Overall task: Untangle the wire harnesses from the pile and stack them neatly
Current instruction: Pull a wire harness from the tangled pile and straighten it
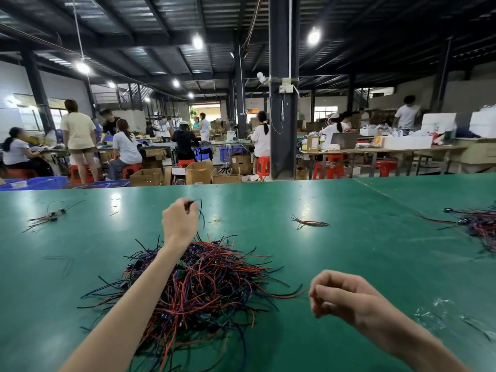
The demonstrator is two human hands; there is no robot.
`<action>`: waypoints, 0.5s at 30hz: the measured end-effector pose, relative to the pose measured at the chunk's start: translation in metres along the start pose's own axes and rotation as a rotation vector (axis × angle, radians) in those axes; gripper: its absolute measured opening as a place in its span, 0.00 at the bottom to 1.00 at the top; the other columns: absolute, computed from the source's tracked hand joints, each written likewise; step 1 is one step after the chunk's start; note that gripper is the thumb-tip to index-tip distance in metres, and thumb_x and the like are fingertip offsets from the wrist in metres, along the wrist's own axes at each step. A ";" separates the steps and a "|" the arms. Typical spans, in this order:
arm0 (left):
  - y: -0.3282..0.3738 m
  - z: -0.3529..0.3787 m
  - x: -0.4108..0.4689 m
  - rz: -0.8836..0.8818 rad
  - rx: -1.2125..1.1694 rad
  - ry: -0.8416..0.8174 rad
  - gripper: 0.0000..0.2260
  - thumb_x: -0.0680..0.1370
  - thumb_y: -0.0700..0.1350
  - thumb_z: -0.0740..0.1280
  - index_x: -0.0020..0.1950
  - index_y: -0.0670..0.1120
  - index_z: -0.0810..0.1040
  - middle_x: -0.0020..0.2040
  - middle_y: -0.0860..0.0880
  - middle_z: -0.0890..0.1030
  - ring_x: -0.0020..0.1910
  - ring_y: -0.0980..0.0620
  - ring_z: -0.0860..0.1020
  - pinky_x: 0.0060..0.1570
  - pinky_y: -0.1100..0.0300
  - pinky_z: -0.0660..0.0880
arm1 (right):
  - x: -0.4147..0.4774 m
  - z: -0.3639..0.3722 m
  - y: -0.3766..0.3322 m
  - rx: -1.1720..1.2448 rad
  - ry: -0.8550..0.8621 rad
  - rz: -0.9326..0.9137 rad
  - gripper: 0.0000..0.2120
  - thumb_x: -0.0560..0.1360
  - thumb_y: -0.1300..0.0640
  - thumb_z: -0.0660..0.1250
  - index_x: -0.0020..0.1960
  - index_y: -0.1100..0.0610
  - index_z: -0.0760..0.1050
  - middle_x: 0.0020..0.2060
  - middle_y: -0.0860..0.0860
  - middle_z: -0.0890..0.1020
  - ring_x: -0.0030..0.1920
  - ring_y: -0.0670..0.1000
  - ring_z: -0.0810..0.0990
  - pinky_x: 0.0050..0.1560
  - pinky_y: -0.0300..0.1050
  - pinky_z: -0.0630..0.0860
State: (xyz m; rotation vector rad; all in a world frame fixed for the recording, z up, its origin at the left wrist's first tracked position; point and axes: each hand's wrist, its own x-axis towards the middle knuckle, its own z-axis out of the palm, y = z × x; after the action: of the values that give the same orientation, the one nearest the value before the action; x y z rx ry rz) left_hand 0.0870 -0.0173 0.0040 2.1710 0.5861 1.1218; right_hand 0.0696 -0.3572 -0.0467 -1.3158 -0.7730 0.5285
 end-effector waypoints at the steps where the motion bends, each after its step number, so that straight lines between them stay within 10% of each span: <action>1: 0.007 -0.005 0.000 -0.006 -0.117 0.029 0.12 0.80 0.42 0.62 0.59 0.37 0.77 0.48 0.42 0.81 0.44 0.48 0.77 0.48 0.57 0.73 | 0.008 0.000 0.005 -0.015 0.015 -0.001 0.04 0.70 0.59 0.70 0.41 0.60 0.80 0.36 0.60 0.80 0.38 0.52 0.78 0.42 0.41 0.76; 7: 0.051 -0.020 -0.026 -0.331 -0.983 -0.225 0.09 0.82 0.38 0.56 0.58 0.38 0.74 0.48 0.43 0.79 0.40 0.51 0.80 0.42 0.59 0.80 | 0.055 0.015 0.024 -0.129 0.114 -0.041 0.05 0.76 0.62 0.64 0.47 0.62 0.79 0.39 0.57 0.83 0.39 0.51 0.79 0.42 0.40 0.76; 15: 0.061 0.041 -0.120 -0.584 -1.044 -0.599 0.08 0.81 0.37 0.58 0.53 0.34 0.75 0.42 0.39 0.78 0.31 0.52 0.72 0.25 0.66 0.73 | 0.090 0.017 0.047 -0.039 0.192 0.010 0.11 0.78 0.60 0.61 0.59 0.59 0.77 0.45 0.49 0.84 0.42 0.46 0.80 0.47 0.41 0.74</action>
State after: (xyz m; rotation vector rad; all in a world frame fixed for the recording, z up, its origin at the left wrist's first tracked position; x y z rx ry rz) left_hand 0.0623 -0.1486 -0.0393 1.1782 0.2237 0.2740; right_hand 0.1195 -0.2708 -0.0737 -1.3846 -0.6212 0.3899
